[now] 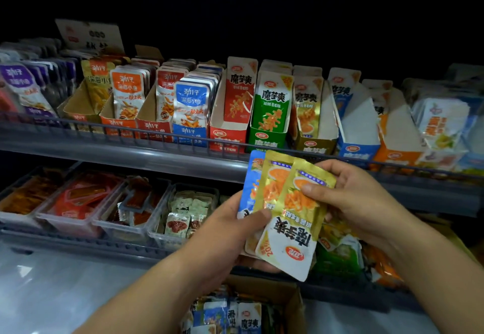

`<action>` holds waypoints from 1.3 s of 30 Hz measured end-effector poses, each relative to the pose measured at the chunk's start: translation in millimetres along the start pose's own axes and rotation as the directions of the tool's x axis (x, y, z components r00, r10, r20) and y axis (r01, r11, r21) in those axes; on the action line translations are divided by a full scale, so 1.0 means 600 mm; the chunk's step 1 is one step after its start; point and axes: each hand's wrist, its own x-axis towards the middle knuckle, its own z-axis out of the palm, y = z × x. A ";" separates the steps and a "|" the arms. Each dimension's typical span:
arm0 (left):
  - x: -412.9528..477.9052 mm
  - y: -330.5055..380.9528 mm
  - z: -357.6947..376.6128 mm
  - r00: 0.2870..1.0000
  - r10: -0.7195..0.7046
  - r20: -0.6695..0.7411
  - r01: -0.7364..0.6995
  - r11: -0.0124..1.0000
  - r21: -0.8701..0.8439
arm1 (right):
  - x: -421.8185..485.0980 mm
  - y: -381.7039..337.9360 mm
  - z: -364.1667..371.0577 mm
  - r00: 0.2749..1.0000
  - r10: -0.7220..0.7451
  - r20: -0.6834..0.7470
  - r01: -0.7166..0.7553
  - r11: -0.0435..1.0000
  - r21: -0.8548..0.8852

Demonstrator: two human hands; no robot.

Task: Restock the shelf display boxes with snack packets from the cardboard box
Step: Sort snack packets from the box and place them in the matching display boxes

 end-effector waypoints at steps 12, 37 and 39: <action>0.002 -0.011 0.016 1.000 0.029 -0.007 -0.029 0.999 -0.038 | -0.006 0.036 -0.035 0.984 0.000 -0.178 0.007 0.999 0.038; 0.014 -0.008 0.032 0.992 0.099 -0.077 -0.094 0.993 0.068 | -0.020 -0.009 -0.038 0.960 -0.089 0.266 0.211 0.853 -0.477; 0.014 0.000 0.037 0.986 0.137 -0.098 -0.130 0.989 0.076 | -0.015 -0.018 -0.043 0.958 -0.087 0.273 0.215 0.848 -0.484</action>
